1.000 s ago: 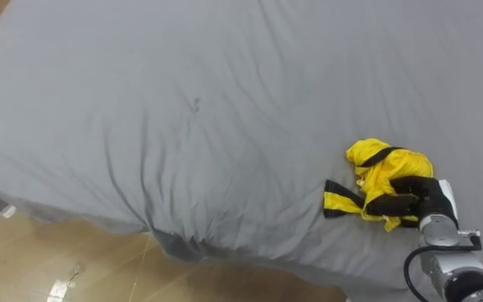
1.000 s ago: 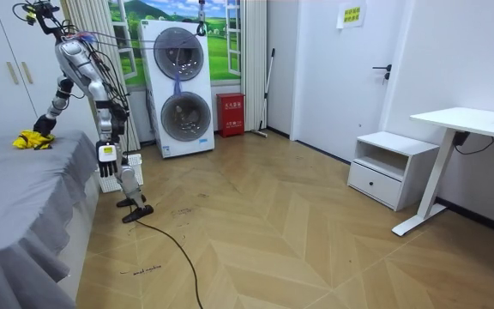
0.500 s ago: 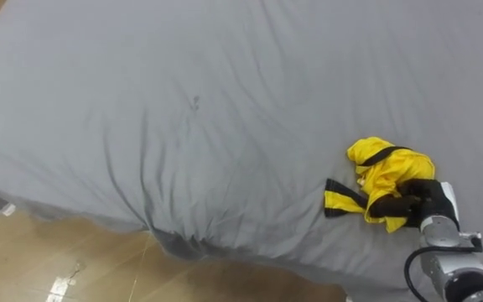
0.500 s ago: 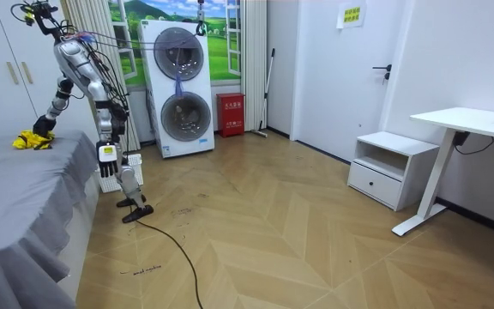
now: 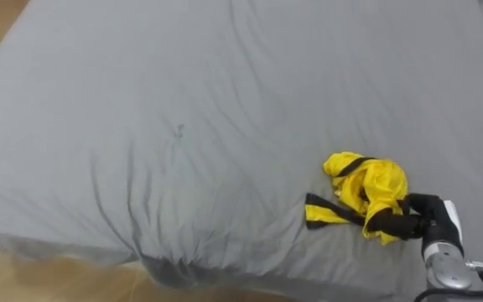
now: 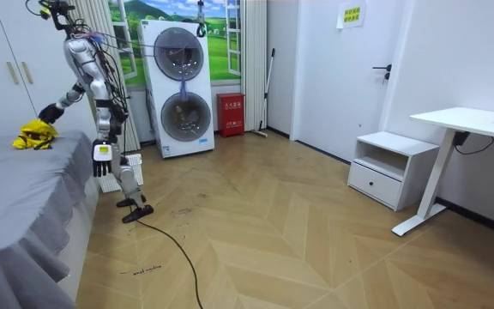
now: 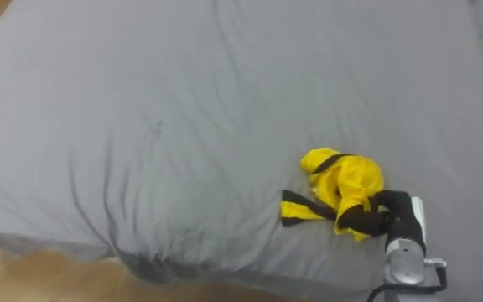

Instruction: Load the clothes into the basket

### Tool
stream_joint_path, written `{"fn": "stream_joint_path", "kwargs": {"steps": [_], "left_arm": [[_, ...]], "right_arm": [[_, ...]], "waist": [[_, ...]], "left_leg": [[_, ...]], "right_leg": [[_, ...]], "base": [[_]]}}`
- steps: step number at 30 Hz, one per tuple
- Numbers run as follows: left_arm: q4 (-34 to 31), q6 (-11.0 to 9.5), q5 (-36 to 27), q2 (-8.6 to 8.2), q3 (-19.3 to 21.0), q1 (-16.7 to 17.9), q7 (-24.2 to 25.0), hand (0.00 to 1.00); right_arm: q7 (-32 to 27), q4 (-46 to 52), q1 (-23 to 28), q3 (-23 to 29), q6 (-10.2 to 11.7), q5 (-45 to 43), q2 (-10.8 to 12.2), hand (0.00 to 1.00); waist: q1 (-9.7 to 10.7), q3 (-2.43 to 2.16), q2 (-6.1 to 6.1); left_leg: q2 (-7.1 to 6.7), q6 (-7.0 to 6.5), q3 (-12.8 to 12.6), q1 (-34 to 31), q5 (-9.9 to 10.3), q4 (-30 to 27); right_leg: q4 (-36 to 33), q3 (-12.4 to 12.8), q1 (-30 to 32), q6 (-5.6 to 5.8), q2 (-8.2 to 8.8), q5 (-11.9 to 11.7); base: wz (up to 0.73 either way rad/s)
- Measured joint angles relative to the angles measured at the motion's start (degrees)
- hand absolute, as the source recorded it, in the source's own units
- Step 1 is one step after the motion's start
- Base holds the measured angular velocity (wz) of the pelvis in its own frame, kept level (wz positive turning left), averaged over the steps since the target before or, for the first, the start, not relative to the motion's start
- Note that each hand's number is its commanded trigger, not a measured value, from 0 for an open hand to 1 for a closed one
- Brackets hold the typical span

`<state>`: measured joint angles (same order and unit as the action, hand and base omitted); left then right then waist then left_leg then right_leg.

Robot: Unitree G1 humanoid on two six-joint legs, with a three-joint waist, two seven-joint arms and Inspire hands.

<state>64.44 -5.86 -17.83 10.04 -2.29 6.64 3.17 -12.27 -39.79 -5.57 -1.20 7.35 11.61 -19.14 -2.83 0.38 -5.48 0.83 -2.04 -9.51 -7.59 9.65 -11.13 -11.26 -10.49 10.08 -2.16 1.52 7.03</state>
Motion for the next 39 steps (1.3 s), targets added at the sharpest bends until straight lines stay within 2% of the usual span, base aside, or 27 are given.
{"fn": "stream_joint_path", "kwargs": {"steps": [1, 3, 5, 8, 9, 12, 13, 14, 16, 20, 22, 25, 27, 30, 33, 37, 39], "left_arm": [[0.0, 0.03, -0.02, 0.08, 0.39, 0.65, -0.19, 0.0], [-0.15, 0.04, 0.01, 0.08, 0.43, 1.01, -0.25, 0.0], [-0.13, 0.46, 0.66, 0.11, 0.8, 1.29, -0.27, 0.0], [-0.38, 0.81, 3.07, -0.18, 1.63, 1.52, -0.3, 0.0], [-0.4, 0.92, 3.46, -0.16, 1.62, 1.52, -0.44, 0.0], [-0.35, 1.85, 3.96, -0.37, 1.55, 1.5, -1.3, 0.0], [-0.36, 2.03, 4.54, -0.46, 1.56, 1.39, -1.53, 0.0], [-0.36, 2.09, 4.77, -0.45, 1.58, 1.34, -1.53, 0.0], [-0.36, 2.11, 5.45, -0.25, 2.06, 1.25, -1.49, 0.0], [-0.21, 2.39, 6.81, -0.07, 3.23, -0.12, -1.44, 0.0], [0.0, 3.83, 7.03, -0.22, 3.28, 0.29, -1.8, 0.0], [0.0, 4.68, 8.4, -0.24, 3.39, 0.5, -2.71, 0.0], [-0.03, 5.59, 8.81, -0.3, 4.34, 0.78, -3.23, 0.0], [-0.03, 6.27, 10.93, -0.21, 4.37, 1.82, -4.06, 0.0], [0.04, 6.96, 11.28, 0.04, 4.35, 2.85, -4.31, 0.0], [0.32, 8.26, 11.26, 0.11, 4.23, 3.19, -4.36, 0.0], [1.09, 9.1, 11.24, -0.09, 4.3, 3.19, -4.96, 0.0]], "right_arm": [[-0.01, 3.3, 1.45, 0.69, 0.01, 1.62, 0.0, 1.0], [-0.05, 10.23, 4.12, 2.37, -0.43, 1.91, 0.0, 1.0], [0.06, 14.5, 4.82, 3.76, -0.4, 1.4, 0.14, 1.0], [0.49, 18.23, 7.09, 7.55, -0.46, 0.47, 0.22, 1.0], [0.55, 19.75, 8.1, 8.5, -0.52, 0.11, 0.23, 1.0], [1.04, 22.27, 9.68, 9.6, -0.91, -0.89, 0.24, 1.0], [1.37, 23.28, 10.28, 10.15, -1.22, -1.15, 0.24, 1.0], [1.51, 23.67, 10.48, 10.47, -1.29, -1.13, 0.24, 1.0], [1.67, 25.36, 10.75, 12.75, -2.0, -1.13, 0.23, 1.0], [1.38, 29.76, 12.72, 15.79, -2.1, -0.54, 0.23, 1.0], [1.35, 31.13, 13.85, 17.13, -2.17, -1.0, 0.26, 1.0], [1.25, 32.05, 15.04, 18.76, -2.61, -1.54, 0.27, 1.0], [1.24, 32.42, 15.48, 19.9, -3.88, -2.05, 0.27, 1.0], [1.16, 33.9, 15.99, 21.43, -4.89, -1.91, 0.27, 1.0], [1.18, 34.02, 16.22, 22.5, -4.96, -1.94, 0.27, 1.0], [1.45, 33.64, 18.49, 22.88, -5.46, -1.72, 0.61, 1.0], [1.68, 33.64, 18.58, 23.06, -6.24, -2.73, 1.52, 1.0]], "waist": [[1.16, -0.36, -0.62], [2.51, -0.76, -1.21], [3.99, -0.69, -1.64], [4.68, -0.65, -1.64], [5.47, -0.63, -1.62], [7.43, -0.37, -1.23], [8.11, -0.17, -0.75], [8.44, -0.11, -0.45], [10.36, -0.03, 0.49], [12.01, 0.07, 0.65], [13.65, 0.12, 0.56], [14.06, 0.11, 0.56], [14.33, 0.08, 0.54], [15.62, 0.03, 0.47], [17.01, 0.02, 0.42], [18.27, 0.16, 0.95], [18.76, 0.11, 1.65]], "left_leg": [[0.05, 0.02, -0.45, 1.53, 0.02, 0.48], [0.16, 0.11, -1.25, 3.43, 0.19, 1.22], [0.3, 0.19, -1.95, 5.54, 0.39, 2.02], [0.57, 0.2, -4.17, 8.45, 0.91, 2.53], [0.61, 0.22, -4.6, 8.86, 1.08, 2.53], [1.01, 0.28, -7.75, 10.27, 1.6, 2.92], [1.21, 0.35, -9.18, 10.76, 1.99, 2.96], [1.31, 0.37, -9.74, 10.94, 2.15, 2.96], [1.49, 0.48, -12.13, 11.87, 2.46, 3.69], [2.01, 1.01, -14.57, 12.78, 3.2, 3.89], [2.42, 1.34, -16.27, 13.31, 3.74, 3.85], [2.58, 1.53, -18.28, 13.39, 4.05, 3.85], [2.69, 1.79, -20.39, 13.36, 4.51, 3.85], [3.11, 2.05, -22.4, 13.42, 4.67, 3.64], [3.5, 2.51, -24.38, 13.69, 4.98, 3.33], [3.7, 3.13, -25.76, 14.21, 5.55, 3.37], [3.83, 3.33, -28.04, 14.18, 5.88, 3.32]], "right_leg": [[0.7, 0.5, -0.97, 0.06, -0.18, 0.03], [0.68, 1.1, -2.28, 0.16, -0.36, 0.09], [0.73, 2.6, -3.56, 0.33, -0.85, -0.06], [0.58, 3.77, -5.36, 0.38, -1.26, -0.21], [0.64, 4.53, -5.51, 0.39, -1.61, -0.4], [0.58, 7.15, -5.5, 0.41, -2.32, -0.83], [0.59, 8.61, -5.38, 0.45, -2.75, -1.09], [0.58, 9.07, -5.31, 0.45, -2.81, -1.23], [0.12, 11.43, -5.02, 0.53, -3.69, -1.34], [-0.45, 13.96, -4.98, 0.48, -4.64, -1.36], [-0.52, 15.28, -4.89, 0.44, -5.49, -1.37], [-0.58, 16.75, -3.95, 0.42, -6.01, -1.38], [-0.9, 18.51, -2.97, 0.32, -6.7, -1.48], [-1.66, 20.85, -2.2, 0.26, -7.49, -1.53], [-1.64, 22.64, -2.06, 0.12, -8.08, -1.75], [-1.65, 24.48, -1.71, -0.02, -9.12, -1.82], [-2.72, 26.17, -0.74, -0.09, -9.76, -1.86]], "base": [[-0.12], [-0.18], [-0.26], [-0.37], [-0.36], [-0.52], [-0.65], [-0.6], [-0.51], [-0.41], [-0.3], [-0.34], [-0.48], [-0.43], [-0.36], [-0.23], [-0.52]]}}
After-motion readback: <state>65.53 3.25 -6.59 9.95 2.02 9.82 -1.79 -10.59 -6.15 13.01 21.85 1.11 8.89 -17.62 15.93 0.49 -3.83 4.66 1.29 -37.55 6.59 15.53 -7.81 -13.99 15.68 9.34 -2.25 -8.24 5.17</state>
